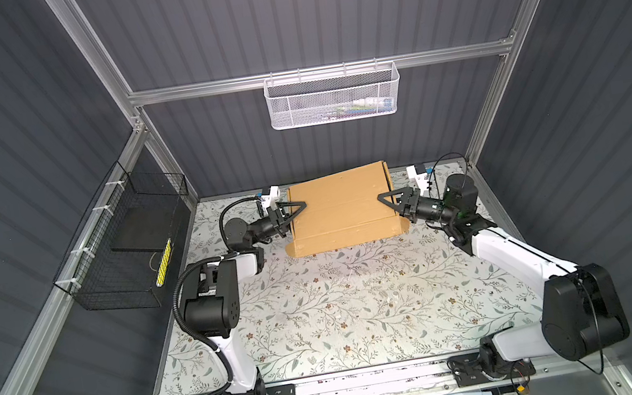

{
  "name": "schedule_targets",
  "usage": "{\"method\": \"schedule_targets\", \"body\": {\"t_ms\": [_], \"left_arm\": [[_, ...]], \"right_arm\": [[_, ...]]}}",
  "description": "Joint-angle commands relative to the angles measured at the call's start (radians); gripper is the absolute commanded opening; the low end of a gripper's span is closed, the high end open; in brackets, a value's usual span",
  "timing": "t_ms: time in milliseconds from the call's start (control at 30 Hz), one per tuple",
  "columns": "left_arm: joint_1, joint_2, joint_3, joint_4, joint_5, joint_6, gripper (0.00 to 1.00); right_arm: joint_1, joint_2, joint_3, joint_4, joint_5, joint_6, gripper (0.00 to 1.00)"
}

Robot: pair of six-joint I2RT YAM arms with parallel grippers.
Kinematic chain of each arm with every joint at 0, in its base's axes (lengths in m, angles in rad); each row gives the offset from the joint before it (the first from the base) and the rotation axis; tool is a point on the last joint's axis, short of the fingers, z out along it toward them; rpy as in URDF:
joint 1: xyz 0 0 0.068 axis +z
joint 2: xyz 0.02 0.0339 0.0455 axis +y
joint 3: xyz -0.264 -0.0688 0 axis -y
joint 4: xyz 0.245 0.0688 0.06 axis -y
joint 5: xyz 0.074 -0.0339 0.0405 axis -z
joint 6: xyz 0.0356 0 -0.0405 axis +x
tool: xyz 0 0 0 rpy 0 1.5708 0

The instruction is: Fold the paper box

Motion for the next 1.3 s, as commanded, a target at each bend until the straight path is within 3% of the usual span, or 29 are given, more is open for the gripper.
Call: {"method": "schedule_targets", "body": {"t_ms": [0,400,967,1267], "left_arm": [[-0.024,-0.008,-0.009,0.072,0.033,-0.012,0.73],[-0.049,-0.014,-0.035,0.072,0.031,0.011,0.72],[-0.05,-0.009,-0.03,0.073,0.024,0.014,0.56],[-0.05,-0.005,-0.033,0.074,0.016,-0.002,0.5]], "right_arm": [[0.012,0.018,0.036,-0.02,0.013,-0.023,0.34],[0.035,0.049,0.075,-0.051,0.032,-0.038,0.35],[0.04,0.061,0.083,-0.061,0.05,-0.039,0.37],[0.042,0.057,0.087,-0.083,0.046,-0.052,0.47]]}}
